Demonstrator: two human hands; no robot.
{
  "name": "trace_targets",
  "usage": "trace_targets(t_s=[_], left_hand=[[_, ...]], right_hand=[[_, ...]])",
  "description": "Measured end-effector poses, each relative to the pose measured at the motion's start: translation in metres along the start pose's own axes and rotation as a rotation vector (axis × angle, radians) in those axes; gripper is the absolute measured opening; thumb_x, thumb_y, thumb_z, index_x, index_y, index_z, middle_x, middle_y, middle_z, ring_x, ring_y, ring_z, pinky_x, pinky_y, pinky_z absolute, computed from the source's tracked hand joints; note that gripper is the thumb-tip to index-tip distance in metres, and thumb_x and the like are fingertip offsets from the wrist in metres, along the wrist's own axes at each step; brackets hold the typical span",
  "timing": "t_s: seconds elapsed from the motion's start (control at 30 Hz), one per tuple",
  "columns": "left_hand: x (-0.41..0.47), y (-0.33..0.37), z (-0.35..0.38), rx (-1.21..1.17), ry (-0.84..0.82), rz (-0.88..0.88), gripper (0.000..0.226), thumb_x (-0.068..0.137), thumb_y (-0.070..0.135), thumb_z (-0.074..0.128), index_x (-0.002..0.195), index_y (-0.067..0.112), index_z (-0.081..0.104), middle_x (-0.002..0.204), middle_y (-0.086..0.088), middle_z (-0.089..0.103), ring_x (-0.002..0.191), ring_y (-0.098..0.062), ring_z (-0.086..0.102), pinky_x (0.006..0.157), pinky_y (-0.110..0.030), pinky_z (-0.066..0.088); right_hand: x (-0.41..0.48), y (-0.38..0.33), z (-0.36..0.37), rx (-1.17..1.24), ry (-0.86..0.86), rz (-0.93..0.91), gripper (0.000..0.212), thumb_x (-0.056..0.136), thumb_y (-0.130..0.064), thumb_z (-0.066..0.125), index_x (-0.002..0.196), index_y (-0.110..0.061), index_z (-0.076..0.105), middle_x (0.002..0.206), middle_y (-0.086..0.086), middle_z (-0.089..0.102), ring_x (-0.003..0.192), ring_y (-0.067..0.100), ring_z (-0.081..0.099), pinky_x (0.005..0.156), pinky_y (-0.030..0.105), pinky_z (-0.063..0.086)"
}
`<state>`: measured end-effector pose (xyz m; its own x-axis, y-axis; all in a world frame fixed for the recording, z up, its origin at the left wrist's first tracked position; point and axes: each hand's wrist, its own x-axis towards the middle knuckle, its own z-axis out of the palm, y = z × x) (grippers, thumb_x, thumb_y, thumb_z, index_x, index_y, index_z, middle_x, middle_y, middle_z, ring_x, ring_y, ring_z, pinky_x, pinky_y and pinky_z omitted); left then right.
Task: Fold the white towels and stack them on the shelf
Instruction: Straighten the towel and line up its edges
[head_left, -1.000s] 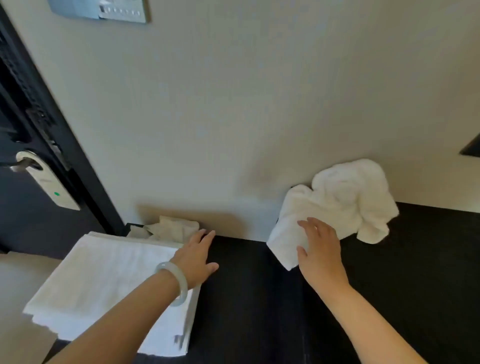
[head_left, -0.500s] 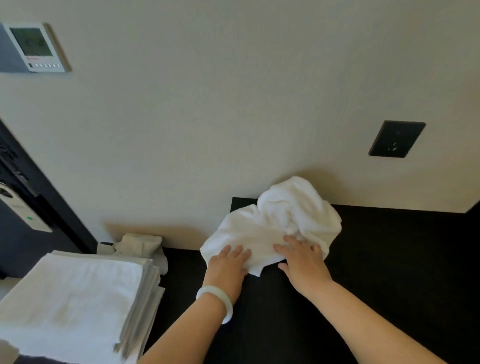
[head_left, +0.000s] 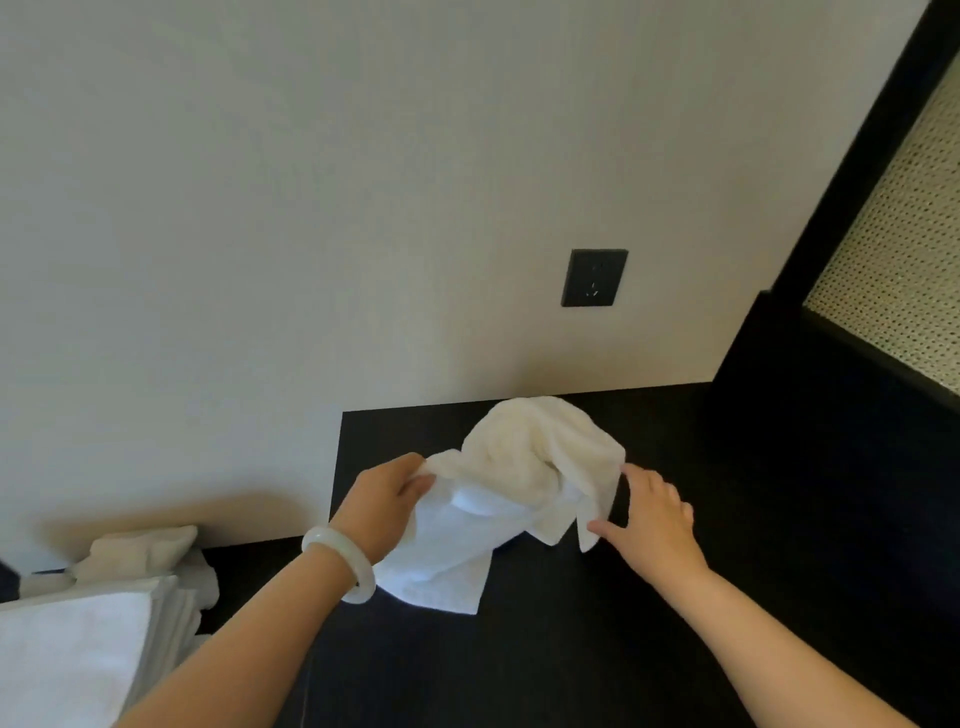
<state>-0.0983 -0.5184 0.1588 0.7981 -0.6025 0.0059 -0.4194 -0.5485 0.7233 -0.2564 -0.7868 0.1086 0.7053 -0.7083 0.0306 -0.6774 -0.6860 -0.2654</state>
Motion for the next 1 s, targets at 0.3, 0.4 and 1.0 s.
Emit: trace_targets(t_s=[0.3, 0.4, 1.0], left_hand=[[0.047, 0.084, -0.088, -0.219, 0.474, 0.0, 0.028, 0.1, 0.024, 0.051, 0.081, 0.005, 0.058, 0.069, -0.016, 0.052, 0.067, -0.033, 0.047, 0.07, -0.039, 0.04], [0.067, 0.106, -0.127, -0.326, 0.666, -0.077, 0.034, 0.102, 0.033, 0.047, 0.109, 0.006, 0.066, 0.103, -0.019, 0.067, 0.099, -0.038, 0.06, 0.089, -0.043, 0.044], [0.058, 0.108, -0.132, 0.207, 0.228, 0.011, 0.025, 0.094, 0.038, 0.058, 0.078, 0.023, 0.068, 0.076, -0.004, 0.067, 0.074, -0.014, 0.06, 0.07, -0.031, 0.045]], right_hand=[[0.093, -0.004, -0.117, 1.098, 0.088, 0.142, 0.013, 0.101, -0.02, 0.052, 0.094, -0.015, 0.062, 0.099, 0.008, 0.065, 0.092, 0.025, 0.068, 0.069, 0.033, 0.058], [0.132, 0.0, -0.195, 1.12, 0.223, 0.028, 0.009, 0.101, -0.024, 0.052, 0.093, -0.021, 0.057, 0.091, -0.001, 0.057, 0.094, 0.032, 0.068, 0.073, 0.037, 0.057], [0.19, 0.07, -0.275, 0.436, -0.15, -0.101, 0.019, 0.098, -0.011, 0.058, 0.082, -0.004, 0.065, 0.082, 0.017, 0.061, 0.081, 0.033, 0.059, 0.075, 0.041, 0.05]])
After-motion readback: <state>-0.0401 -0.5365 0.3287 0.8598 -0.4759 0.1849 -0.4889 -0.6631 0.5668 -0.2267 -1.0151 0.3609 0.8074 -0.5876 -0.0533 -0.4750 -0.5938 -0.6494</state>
